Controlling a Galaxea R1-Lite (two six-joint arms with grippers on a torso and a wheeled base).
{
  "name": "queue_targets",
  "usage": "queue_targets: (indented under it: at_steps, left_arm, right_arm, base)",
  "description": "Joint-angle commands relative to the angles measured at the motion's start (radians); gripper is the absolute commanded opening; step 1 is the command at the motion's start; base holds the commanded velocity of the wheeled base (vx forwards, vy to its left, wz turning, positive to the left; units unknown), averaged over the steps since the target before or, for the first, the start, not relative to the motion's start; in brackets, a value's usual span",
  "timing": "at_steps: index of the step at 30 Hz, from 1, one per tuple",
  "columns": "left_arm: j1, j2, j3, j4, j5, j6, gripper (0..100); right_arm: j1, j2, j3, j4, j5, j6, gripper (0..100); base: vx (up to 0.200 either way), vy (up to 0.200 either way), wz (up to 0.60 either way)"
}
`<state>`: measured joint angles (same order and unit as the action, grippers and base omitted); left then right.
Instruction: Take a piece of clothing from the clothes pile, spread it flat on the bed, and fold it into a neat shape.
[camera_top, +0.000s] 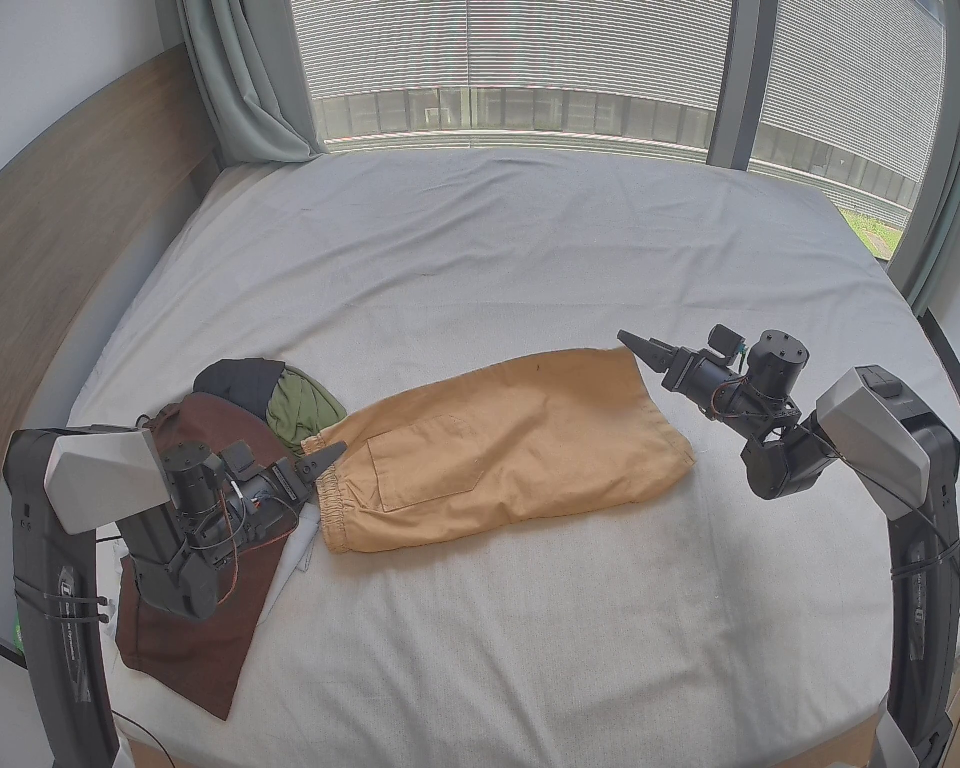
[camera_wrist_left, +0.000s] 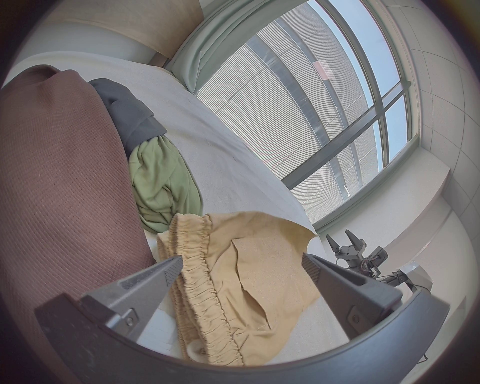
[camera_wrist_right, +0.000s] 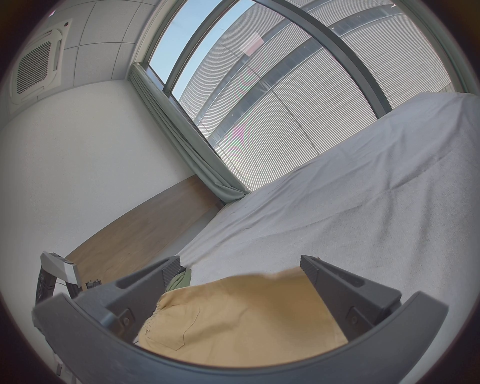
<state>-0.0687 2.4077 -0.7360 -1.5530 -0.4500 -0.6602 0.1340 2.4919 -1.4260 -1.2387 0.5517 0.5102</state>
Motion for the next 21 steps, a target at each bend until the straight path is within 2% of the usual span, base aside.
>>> queue_targets:
  at_steps: [1, 8, 12, 18, 21]
  left_arm:
    - [0.023, -0.012, -0.005, 0.001, -0.003, -0.004, 100]
    - [0.021, -0.028, 0.004, 0.001, -0.003, -0.004, 100]
    - [0.02, -0.056, 0.013, 0.001, -0.003, -0.027, 100]
    - [0.023, -0.13, 0.032, 0.001, -0.015, -0.047, 100]
    - [0.012, -0.144, 0.044, -0.001, -0.016, -0.071, 100]
  right_arm:
    - [0.013, -0.038, 0.064, -0.008, 0.001, -0.001, 100]
    - [0.05, -0.125, 0.251, -0.079, -0.004, -0.002, 100]
    - [0.072, -0.143, 0.345, -0.15, -0.05, 0.005, 100]
    - [0.076, -0.163, 0.479, -0.271, -0.075, 0.014, 100]
    - [0.076, -0.18, 0.552, -0.304, -0.081, 0.05, 100]
  base:
    - [0.0, 0.0, 0.0]
    - [0.0, 0.0, 0.0]
    - [0.0, 0.0, 0.0]
    - [0.0, 0.0, 0.0]
    - [0.0, 0.0, 0.0]
